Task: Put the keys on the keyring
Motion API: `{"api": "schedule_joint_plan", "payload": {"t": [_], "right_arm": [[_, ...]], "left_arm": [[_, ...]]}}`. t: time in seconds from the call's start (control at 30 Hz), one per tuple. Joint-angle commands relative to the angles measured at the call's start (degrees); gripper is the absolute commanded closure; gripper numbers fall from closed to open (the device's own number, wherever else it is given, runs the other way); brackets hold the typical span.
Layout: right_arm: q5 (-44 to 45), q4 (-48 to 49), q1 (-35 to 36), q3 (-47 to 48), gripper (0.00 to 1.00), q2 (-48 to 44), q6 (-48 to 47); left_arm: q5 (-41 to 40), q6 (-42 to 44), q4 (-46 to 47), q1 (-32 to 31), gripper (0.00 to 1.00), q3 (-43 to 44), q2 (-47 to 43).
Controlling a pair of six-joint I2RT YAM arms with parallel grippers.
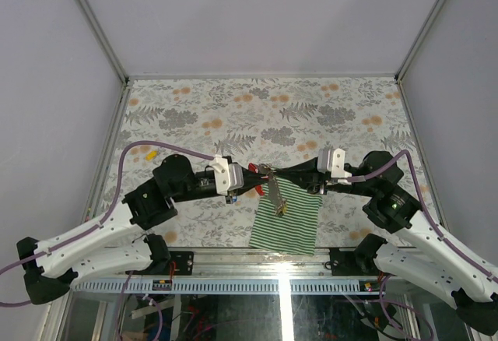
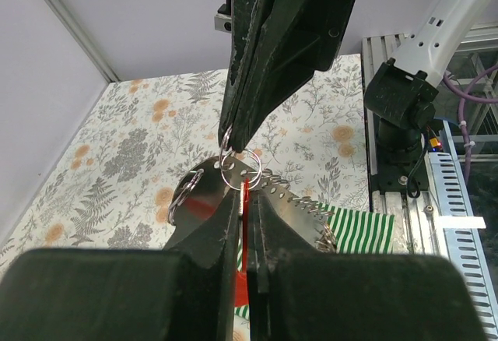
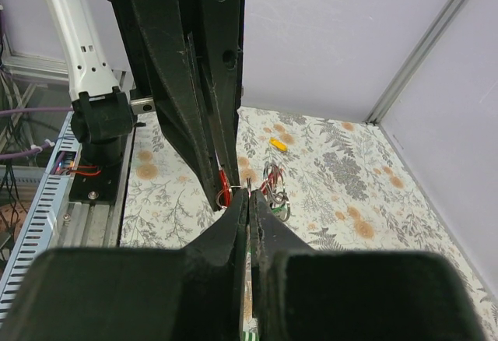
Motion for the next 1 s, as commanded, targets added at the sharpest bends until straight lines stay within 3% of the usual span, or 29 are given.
{"api": "schedule_joint_plan", "payload": {"t": [0.0, 0.97], "right_arm": [[0.6, 3.6, 0.2, 1.8, 1.0, -0.9, 0.1], [1.0, 5.7, 0.2, 1.5, 1.0, -0.9, 0.4]], "left_arm": [[1.5, 0.8, 2.1, -0.3, 1.0, 2.8, 0.8], [-0.8, 1.1, -2.5, -0.3, 1.0, 4.3, -2.0]]}}
